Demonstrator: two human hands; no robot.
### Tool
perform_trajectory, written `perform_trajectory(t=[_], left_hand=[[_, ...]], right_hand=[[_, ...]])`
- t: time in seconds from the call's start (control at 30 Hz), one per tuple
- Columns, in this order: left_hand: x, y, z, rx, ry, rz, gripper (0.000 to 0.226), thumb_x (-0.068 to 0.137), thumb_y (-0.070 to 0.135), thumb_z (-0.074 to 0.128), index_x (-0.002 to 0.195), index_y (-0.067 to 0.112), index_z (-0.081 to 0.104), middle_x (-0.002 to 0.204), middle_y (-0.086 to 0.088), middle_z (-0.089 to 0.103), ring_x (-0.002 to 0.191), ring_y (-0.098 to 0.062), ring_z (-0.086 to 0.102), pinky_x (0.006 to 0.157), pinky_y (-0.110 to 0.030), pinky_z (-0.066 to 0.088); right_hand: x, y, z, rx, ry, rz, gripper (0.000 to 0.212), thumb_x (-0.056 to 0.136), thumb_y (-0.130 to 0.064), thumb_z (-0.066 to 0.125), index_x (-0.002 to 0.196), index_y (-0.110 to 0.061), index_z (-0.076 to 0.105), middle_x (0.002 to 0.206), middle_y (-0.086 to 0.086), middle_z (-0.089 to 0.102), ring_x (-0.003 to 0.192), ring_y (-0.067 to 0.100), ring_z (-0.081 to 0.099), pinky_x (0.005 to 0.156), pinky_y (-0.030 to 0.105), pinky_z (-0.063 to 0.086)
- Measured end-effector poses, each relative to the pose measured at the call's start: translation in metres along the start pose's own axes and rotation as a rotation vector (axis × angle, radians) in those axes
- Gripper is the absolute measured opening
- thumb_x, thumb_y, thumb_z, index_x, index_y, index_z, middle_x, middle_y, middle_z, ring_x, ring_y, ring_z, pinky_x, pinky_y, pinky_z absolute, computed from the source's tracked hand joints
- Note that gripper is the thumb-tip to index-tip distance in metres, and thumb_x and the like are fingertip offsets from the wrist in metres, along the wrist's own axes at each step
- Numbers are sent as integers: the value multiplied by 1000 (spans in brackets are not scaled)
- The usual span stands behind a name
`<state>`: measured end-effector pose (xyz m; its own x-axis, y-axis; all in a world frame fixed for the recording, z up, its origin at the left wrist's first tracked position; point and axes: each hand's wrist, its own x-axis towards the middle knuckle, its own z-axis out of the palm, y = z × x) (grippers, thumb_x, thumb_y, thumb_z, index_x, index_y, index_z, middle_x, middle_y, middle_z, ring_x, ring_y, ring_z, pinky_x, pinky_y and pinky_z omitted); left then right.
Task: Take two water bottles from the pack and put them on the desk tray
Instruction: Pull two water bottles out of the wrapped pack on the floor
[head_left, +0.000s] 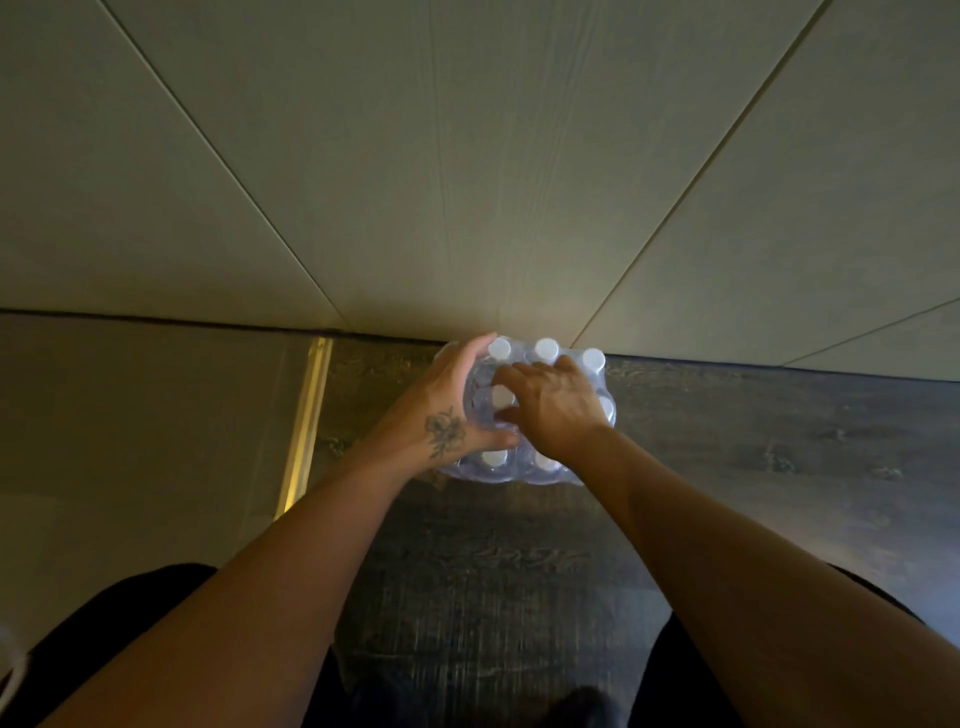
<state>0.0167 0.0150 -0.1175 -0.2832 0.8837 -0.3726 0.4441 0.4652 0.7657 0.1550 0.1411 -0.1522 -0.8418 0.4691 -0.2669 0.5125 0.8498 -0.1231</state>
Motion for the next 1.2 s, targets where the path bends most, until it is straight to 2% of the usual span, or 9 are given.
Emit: perform_trajectory(t=[0.1, 0.43, 0.67, 0.77, 0.87, 0.93, 1.0, 1.1, 1.2], left_hand=[[2, -4, -6, 17, -54, 22, 129, 61, 62, 97, 162, 50, 17, 174, 10, 29, 155, -16, 33, 118, -51, 43], [22, 5, 0, -140, -8, 74, 127, 44, 84, 89, 153, 47, 36, 153, 17, 55, 139, -11, 55, 109, -42, 51], [28, 17, 2, -201, 102, 42, 98, 52, 77, 94, 137, 45, 54, 132, 18, 72, 121, -5, 68, 102, -39, 58], [27, 20, 2, -164, 120, 54, 78, 58, 65, 97, 125, 41, 65, 114, 19, 78, 103, 8, 73, 87, -21, 59], [26, 20, 1, -166, 121, 43, 75, 62, 50, 101, 126, 33, 65, 111, 15, 79, 98, 8, 74, 85, -18, 59], [26, 20, -1, -175, 137, 31, 70, 63, 43, 102, 122, 32, 65, 106, 15, 78, 93, 10, 74, 78, -11, 59], [25, 20, -4, -175, 168, 8, 73, 63, 42, 102, 124, 28, 66, 109, 13, 77, 93, 4, 74, 81, -16, 58], [23, 23, -6, -142, 203, 3, 82, 61, 50, 101, 130, 23, 65, 114, 11, 75, 99, -6, 72, 84, -24, 57], [22, 26, -7, -148, 229, 10, 78, 63, 51, 99, 129, 29, 64, 107, 20, 69, 93, 8, 64, 75, -14, 48]], right_hand=[[0, 2, -16, 106, 41, 20, 33, 98, -52, 62, 126, -35, 58, 123, -2, 74, 101, 23, 70, 80, 36, 46], [-16, 15, -108, 578, 273, -9, 33, 100, -51, 59, 118, -24, 64, 107, -6, 72, 94, 15, 68, 79, 36, 52], [-14, 18, -139, 901, 482, 104, 33, 97, -53, 65, 112, -24, 70, 102, -10, 77, 100, 6, 72, 86, 32, 57], [-17, 20, -138, 906, 568, 157, 36, 97, -64, 57, 104, -33, 73, 94, -12, 79, 89, 5, 75, 77, 29, 58], [-16, 29, -124, 864, 431, 247, 52, 103, -69, 28, 102, -38, 69, 93, -13, 76, 79, 7, 74, 77, 38, 59], [-14, 36, -108, 737, 265, 334, 57, 104, -65, 25, 104, -29, 70, 95, -9, 75, 84, 15, 74, 85, 48, 60], [-14, 41, -87, 609, 152, 385, 51, 104, -57, 33, 102, -24, 72, 97, -4, 76, 87, 23, 73, 87, 52, 60], [-15, 40, -54, 305, -8, 359, 33, 98, -57, 56, 109, -28, 69, 103, -2, 75, 83, 18, 68, 77, 40, 62], [-16, 28, -29, 101, -126, 266, 45, 87, -62, 68, 120, -34, 63, 117, -3, 70, 95, 17, 63, 81, 37, 53]])
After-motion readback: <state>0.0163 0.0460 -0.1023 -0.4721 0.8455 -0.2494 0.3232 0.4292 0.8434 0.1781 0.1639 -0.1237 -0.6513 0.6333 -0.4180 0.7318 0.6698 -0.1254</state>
